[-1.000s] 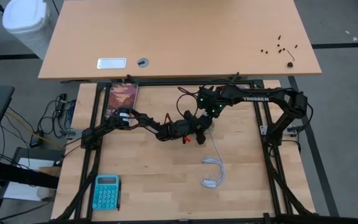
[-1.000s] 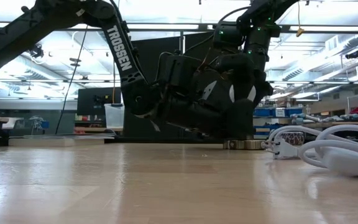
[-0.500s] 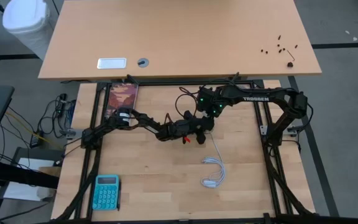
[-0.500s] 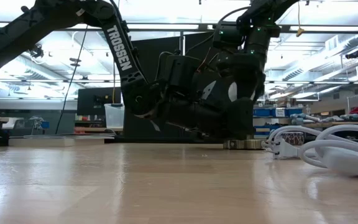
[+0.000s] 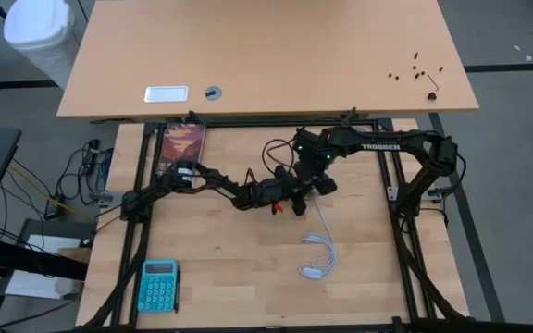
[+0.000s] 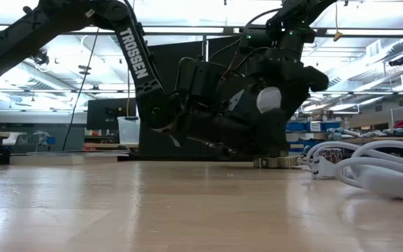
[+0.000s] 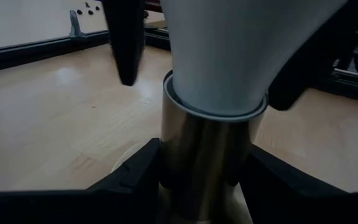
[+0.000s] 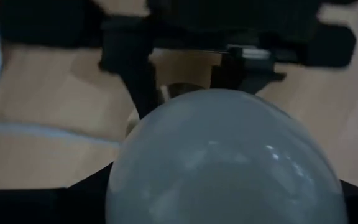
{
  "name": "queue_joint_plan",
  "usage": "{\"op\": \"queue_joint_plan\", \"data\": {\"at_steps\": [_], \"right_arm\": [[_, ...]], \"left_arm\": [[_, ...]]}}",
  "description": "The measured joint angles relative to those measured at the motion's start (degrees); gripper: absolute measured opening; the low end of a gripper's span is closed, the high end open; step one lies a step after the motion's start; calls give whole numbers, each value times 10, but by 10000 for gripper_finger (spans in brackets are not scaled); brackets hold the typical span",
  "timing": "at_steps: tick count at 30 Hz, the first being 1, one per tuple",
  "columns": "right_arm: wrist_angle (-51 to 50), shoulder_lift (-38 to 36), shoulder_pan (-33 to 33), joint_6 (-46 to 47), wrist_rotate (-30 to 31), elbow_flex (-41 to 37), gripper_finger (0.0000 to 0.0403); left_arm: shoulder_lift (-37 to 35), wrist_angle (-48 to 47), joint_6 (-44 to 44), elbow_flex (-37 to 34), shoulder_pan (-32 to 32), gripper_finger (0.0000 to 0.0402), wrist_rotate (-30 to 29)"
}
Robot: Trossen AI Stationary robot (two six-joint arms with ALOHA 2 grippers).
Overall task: Screw lightbulb
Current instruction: Remove the white lightbulb from the lamp
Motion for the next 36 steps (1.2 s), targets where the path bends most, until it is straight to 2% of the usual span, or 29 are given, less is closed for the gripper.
{"op": "queue_joint_plan", "data": {"at_steps": [4, 9, 14, 17, 27, 31, 36], "right_arm": [[3, 0, 0, -99, 0, 0, 263], [3, 0, 1, -76, 3, 0, 271], [-4, -1, 16, 43, 38, 2, 283], [-24, -1, 20, 126, 33, 18, 300], [-68, -1, 19, 391, 2, 91, 394], [-103, -2, 20, 543, 20, 106, 390], [-130, -2, 28, 648, 33, 104, 385]], "left_arm": [[0, 1, -2, 0, -4, 184, 0], [0, 1, -9, 0, -9, 184, -3], [0, 1, -16, 0, -9, 184, -1], [0, 2, -18, 0, -10, 184, 7], [0, -2, -15, 0, -11, 184, 8], [0, -2, -15, 0, -11, 184, 6], [0, -2, -15, 0, -10, 184, 4]]}}
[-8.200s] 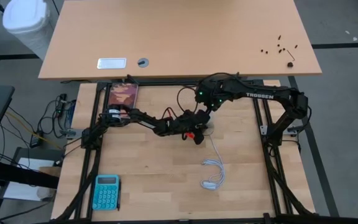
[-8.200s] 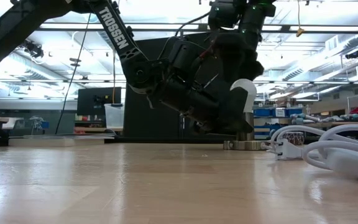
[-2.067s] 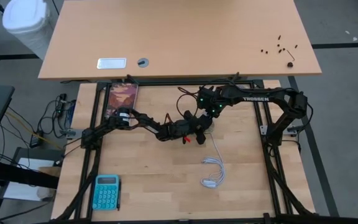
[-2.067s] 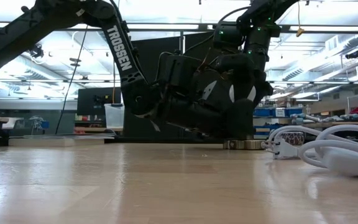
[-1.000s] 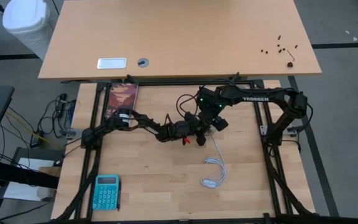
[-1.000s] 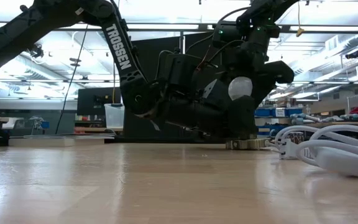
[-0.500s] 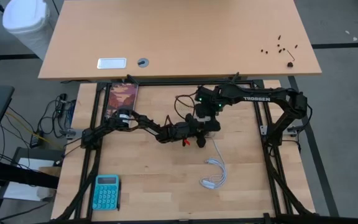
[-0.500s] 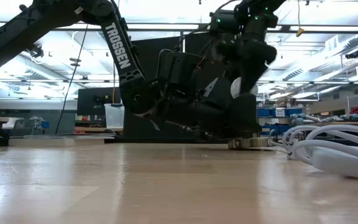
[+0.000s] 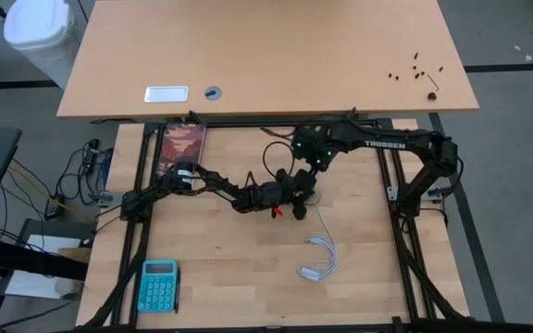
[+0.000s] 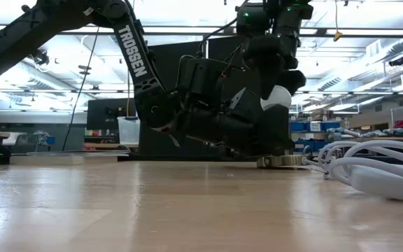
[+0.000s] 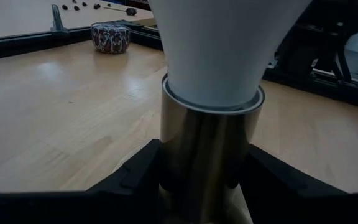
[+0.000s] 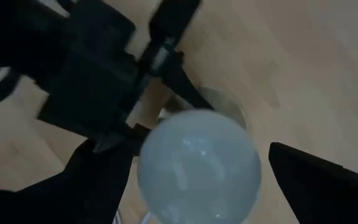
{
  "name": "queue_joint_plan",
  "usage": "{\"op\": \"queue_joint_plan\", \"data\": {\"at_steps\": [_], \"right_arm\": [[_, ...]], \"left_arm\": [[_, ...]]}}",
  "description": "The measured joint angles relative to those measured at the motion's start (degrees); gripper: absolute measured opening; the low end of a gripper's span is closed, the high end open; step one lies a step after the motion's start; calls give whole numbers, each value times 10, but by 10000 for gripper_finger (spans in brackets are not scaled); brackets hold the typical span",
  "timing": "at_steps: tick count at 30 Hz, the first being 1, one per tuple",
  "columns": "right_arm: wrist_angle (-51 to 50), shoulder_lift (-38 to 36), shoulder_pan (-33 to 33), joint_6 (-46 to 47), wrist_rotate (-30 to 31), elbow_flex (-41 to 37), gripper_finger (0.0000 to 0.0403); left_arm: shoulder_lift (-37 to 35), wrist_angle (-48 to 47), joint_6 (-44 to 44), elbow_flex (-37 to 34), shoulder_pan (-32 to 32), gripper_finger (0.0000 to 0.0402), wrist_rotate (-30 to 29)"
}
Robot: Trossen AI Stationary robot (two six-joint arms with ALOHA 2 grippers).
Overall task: Screw lightbulb
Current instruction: Remove the white lightbulb from the lamp
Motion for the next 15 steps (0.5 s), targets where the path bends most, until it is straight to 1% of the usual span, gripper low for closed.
{"op": "queue_joint_plan", "data": {"at_steps": [3, 9, 12, 15], "right_arm": [[-2, 1, 7, 37, 8, -13, 385], [29, 2, 13, 73, 9, -32, 385], [27, 2, 13, 68, 16, -36, 380], [-5, 2, 3, 49, 16, -36, 371]], "left_arm": [[0, 0, 0, 0, 0, 184, 0], [0, 0, 0, 0, 0, 184, -1], [0, 0, 0, 0, 0, 184, -1], [0, -1, 0, 0, 0, 184, -2]]}}
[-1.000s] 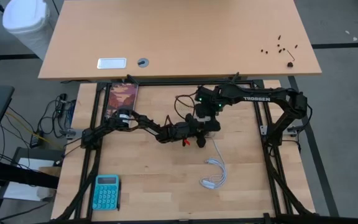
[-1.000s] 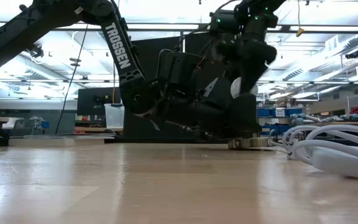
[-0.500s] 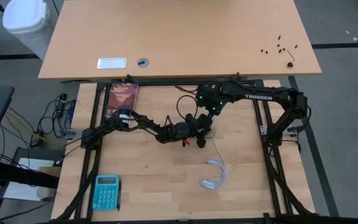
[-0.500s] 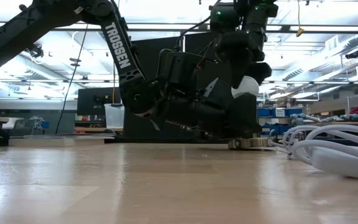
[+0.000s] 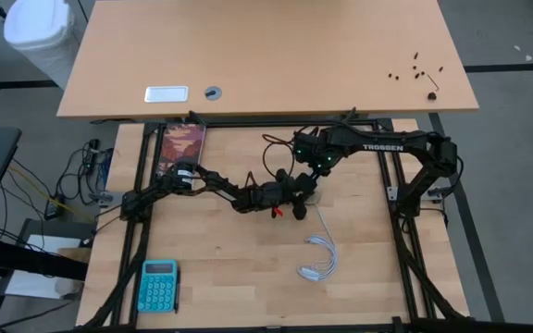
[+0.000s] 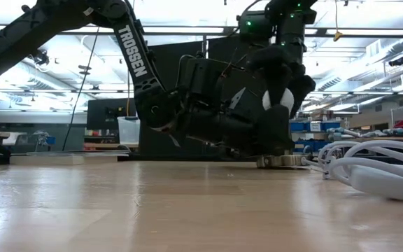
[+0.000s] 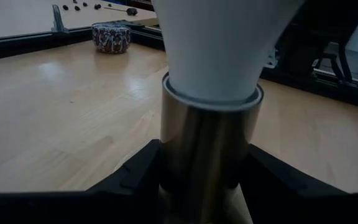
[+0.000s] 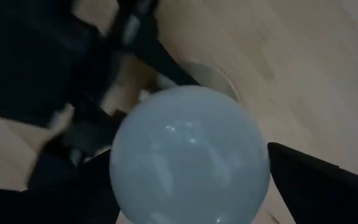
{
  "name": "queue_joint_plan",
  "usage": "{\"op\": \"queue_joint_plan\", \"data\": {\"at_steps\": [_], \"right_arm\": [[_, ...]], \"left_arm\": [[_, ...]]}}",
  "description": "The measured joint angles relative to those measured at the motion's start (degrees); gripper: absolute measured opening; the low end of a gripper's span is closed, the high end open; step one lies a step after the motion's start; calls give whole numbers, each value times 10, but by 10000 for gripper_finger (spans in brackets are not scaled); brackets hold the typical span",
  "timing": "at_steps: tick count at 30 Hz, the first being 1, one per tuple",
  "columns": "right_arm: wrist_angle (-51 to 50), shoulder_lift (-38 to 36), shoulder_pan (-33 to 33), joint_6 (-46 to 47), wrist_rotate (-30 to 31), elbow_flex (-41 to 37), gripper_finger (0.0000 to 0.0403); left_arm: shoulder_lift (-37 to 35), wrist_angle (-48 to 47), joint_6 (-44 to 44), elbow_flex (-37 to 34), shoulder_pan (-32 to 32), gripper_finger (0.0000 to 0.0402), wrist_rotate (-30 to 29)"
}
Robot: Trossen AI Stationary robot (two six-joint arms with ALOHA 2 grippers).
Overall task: Screw lightbulb
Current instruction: Remove the white lightbulb from the lamp
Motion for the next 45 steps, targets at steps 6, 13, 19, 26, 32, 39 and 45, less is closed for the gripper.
{"op": "queue_joint_plan", "data": {"at_steps": [6, 13, 19, 26, 32, 39, 45], "right_arm": [[-84, 0, -23, -58, 49, 0, 356], [-156, -2, -43, -98, 117, -1, 346], [-87, -39, -11, -105, -24, -1, 339], [0, -47, 36, -93, -17, -15, 337], [69, -46, 38, -76, 34, -52, 332], [78, -46, 36, -84, 93, -66, 321], [-30, -56, 30, -97, 265, -69, 309]], "left_arm": [[0, 3, -6, 1, 1, 184, -4], [1, 0, 2, 0, 0, 184, -1], [1, 0, 1, 0, 0, 184, 0], [1, 0, 1, 0, 0, 184, 0], [1, 0, -1, 0, 0, 184, 0], [1, 0, -1, 0, 0, 184, 0], [0, -2, 0, -1, 2, 184, -8]]}}
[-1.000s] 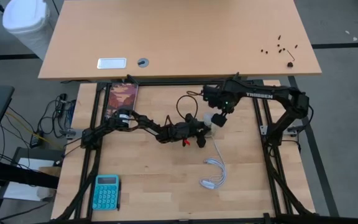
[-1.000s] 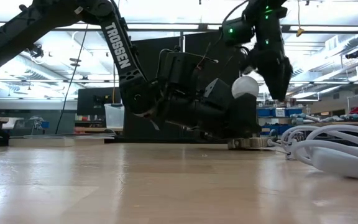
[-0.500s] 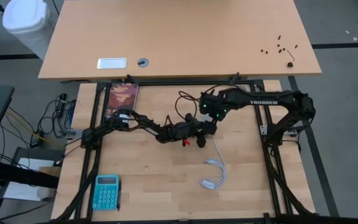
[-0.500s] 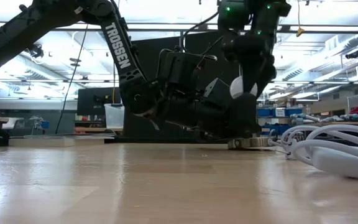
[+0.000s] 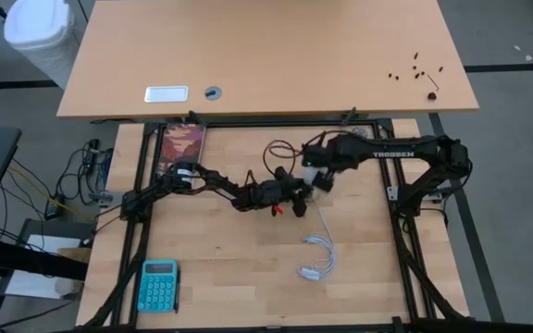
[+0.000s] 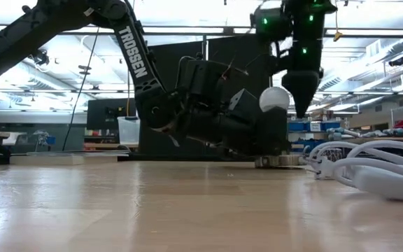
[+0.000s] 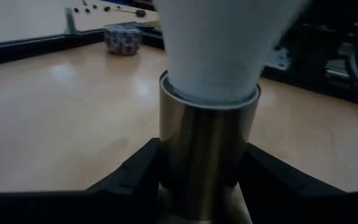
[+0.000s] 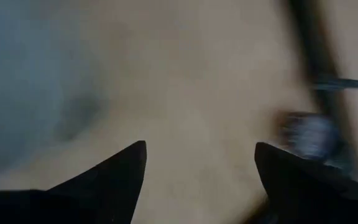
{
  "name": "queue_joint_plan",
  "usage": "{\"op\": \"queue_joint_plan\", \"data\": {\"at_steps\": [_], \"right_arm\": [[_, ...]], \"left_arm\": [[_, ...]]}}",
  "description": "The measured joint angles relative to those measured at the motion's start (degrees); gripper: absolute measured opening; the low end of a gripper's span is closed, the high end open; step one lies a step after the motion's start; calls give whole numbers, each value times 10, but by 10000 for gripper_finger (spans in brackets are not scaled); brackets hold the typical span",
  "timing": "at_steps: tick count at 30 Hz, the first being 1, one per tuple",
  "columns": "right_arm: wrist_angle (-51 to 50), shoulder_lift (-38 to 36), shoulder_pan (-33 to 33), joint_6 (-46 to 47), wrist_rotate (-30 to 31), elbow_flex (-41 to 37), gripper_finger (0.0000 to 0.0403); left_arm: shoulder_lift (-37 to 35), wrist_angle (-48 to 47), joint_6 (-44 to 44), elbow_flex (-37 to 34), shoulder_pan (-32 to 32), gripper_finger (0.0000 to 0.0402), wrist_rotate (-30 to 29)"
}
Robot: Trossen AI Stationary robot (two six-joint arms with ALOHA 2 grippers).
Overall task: Screw lightbulb
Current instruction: Remove the white lightbulb from the lamp
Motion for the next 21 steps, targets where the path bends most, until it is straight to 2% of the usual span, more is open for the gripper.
{"op": "queue_joint_plan", "data": {"at_steps": [1, 3, 7, 14, 21], "right_arm": [[-5, -3, -5, -8, 23, 0, 308], [-12, -12, -5, -28, 33, 2, 307], [-6, -28, 3, -47, -51, 1, 307], [78, -65, 10, -62, -176, 2, 307], [81, -49, 12, -77, -233, 0, 307]], "left_arm": [[1, 1, 3, 0, -1, 184, -2], [0, 1, 1, 0, 0, 184, 0], [1, 5, 1, 0, 0, 184, -1], [1, 6, 0, 0, 1, 184, -3], [1, 5, 1, 0, 1, 184, -3]]}}
